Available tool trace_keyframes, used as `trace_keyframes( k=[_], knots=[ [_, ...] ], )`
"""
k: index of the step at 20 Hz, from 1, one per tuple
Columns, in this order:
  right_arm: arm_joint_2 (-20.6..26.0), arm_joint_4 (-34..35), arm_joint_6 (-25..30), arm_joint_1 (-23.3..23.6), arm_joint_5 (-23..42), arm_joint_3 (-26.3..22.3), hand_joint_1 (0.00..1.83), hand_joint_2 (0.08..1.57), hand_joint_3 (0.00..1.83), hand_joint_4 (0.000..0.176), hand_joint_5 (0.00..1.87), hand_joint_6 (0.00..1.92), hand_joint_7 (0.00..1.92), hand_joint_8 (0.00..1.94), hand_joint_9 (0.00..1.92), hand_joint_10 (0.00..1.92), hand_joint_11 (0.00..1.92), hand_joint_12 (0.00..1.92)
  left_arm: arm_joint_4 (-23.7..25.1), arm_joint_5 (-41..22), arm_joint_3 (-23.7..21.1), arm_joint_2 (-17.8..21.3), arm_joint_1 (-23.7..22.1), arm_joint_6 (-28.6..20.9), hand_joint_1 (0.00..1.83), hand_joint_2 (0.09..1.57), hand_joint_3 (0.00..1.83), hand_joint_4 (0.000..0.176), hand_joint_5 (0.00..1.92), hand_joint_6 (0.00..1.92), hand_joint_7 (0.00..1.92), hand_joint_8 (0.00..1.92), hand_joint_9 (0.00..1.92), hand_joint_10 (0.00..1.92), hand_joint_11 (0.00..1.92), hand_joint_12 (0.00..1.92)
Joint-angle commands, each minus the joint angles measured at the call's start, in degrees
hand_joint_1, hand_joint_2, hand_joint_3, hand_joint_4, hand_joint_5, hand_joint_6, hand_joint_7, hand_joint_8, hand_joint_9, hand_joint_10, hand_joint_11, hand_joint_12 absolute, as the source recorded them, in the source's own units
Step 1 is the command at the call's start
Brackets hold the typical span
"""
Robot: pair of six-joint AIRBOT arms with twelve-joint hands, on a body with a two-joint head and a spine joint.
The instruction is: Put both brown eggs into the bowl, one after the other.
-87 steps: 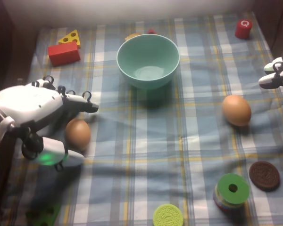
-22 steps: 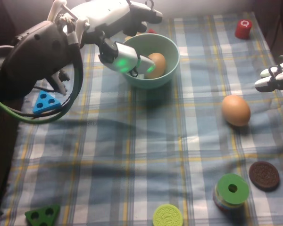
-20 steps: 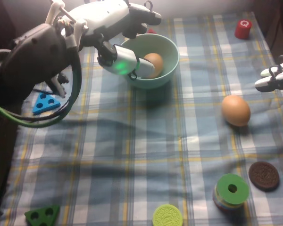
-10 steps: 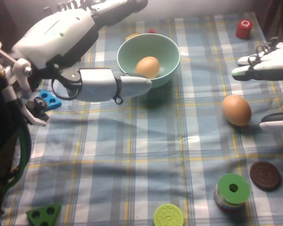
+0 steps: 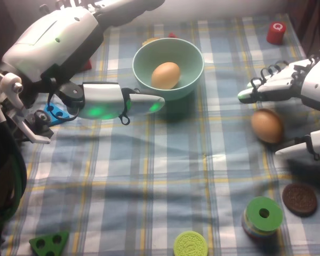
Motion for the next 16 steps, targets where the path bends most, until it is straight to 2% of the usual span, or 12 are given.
trace_keyframes(
  k=[1,2,4,6,8,9,11,12,13,14,15,16],
  knots=[
    [0.1,1.4,0.3,0.8,4.7,0.4,0.78,0.95,0.0,0.046,0.46,0.0,0.52,0.0,0.58,0.01,0.54,0.24,1.4,-6.9,-0.1,0.1,-0.5,-0.4,0.81,0.86,0.01,0.171,0.28,0.0,0.38,0.0,0.46,0.01,0.0,1.0],
    [-0.2,0.9,0.3,1.0,4.1,0.5,0.83,0.95,0.0,0.028,0.46,0.0,0.51,0.0,0.57,0.0,0.54,0.25,1.3,-6.8,-0.1,0.1,-0.5,-0.4,0.81,0.85,0.0,0.176,0.27,0.0,0.4,0.01,0.46,0.01,0.0,0.99],
    [-0.5,0.6,0.3,1.4,3.8,0.7,0.83,0.96,0.0,0.027,0.46,0.0,0.52,0.0,0.59,0.01,0.55,0.25,1.1,-6.8,-0.1,0.1,-0.4,-0.4,0.82,0.85,0.0,0.176,0.28,0.0,0.4,0.0,0.46,0.0,0.0,0.96],
    [-0.9,0.3,0.3,1.8,3.3,1.0,0.76,0.99,0.0,0.044,0.47,0.0,0.54,0.0,0.64,0.0,0.6,0.31,0.8,-6.8,-0.1,0.1,-0.4,-0.4,0.76,0.88,0.01,0.171,0.28,0.0,0.4,0.0,0.46,0.0,0.0,0.94],
    [-1.1,0.0,0.3,2.0,3.1,1.0,0.78,0.99,0.0,0.048,0.5,0.0,0.57,0.0,0.67,0.0,0.59,0.4,0.7,-6.8,-0.1,0.1,-0.4,-0.4,0.71,0.89,0.01,0.17,0.27,0.0,0.39,0.0,0.46,0.0,0.0,0.93],
    [-1.2,-0.2,0.4,2.1,3.0,1.0,0.78,0.99,0.0,0.061,0.5,0.0,0.58,0.0,0.68,0.0,0.56,0.48,0.7,-6.8,-0.1,0.1,-0.4,-0.4,0.69,0.9,0.01,0.169,0.27,0.0,0.39,0.0,0.46,0.0,0.0,0.91],
    [-1.4,-0.6,0.4,2.3,3.0,1.0,0.8,0.99,0.0,0.04,0.53,0.0,0.62,0.0,0.76,0.0,0.53,0.78,0.7,-6.7,0.0,0.1,-0.4,-0.4,0.65,0.91,0.0,0.169,0.28,0.01,0.4,0.0,0.48,0.01,0.0,0.92],
    [-1.4,-0.7,0.4,2.4,3.0,1.0,0.81,0.99,0.0,0.047,0.53,0.0,0.65,0.0,0.79,0.0,0.51,0.89,0.7,-6.6,0.0,0.1,-0.5,-0.4,0.64,0.91,0.0,0.169,0.28,0.0,0.4,0.0,0.48,0.01,0.0,0.92],
    [-1.4,-0.9,0.4,2.4,2.9,1.0,0.84,0.99,0.0,0.064,0.55,0.0,0.72,0.01,0.86,0.03,0.49,1.11,0.7,-6.6,0.0,0.1,-0.5,-0.4,0.63,0.92,0.0,0.168,0.27,0.0,0.39,0.0,0.47,0.0,0.0,0.9],
    [-1.4,-0.9,0.4,2.4,2.9,1.0,0.89,0.99,0.0,0.067,0.58,0.0,0.82,0.03,0.95,0.07,0.5,1.21,0.7,-6.6,0.0,0.1,-0.5,-0.4,0.63,0.92,0.0,0.165,0.27,0.0,0.39,0.0,0.46,0.0,0.0,0.89],
    [-1.4,-1.0,0.5,2.4,2.8,1.0,0.99,1.0,0.0,0.074,0.64,0.0,0.94,0.03,0.94,0.42,0.55,1.42,0.7,-6.6,0.0,0.1,-0.5,-0.4,0.64,0.92,0.0,0.167,0.26,0.0,0.4,0.0,0.47,0.0,0.0,0.89],
    [-1.4,-1.0,0.5,2.4,2.8,1.0,0.99,1.0,0.0,0.074,0.64,0.0,0.94,0.03,0.94,0.42,0.55,1.42,0.7,-6.6,0.0,0.1,-0.5,-0.4,0.64,0.92,0.0,0.167,0.26,0.0,0.4,0.0,0.47,0.0,0.0,0.89]
  ],
)
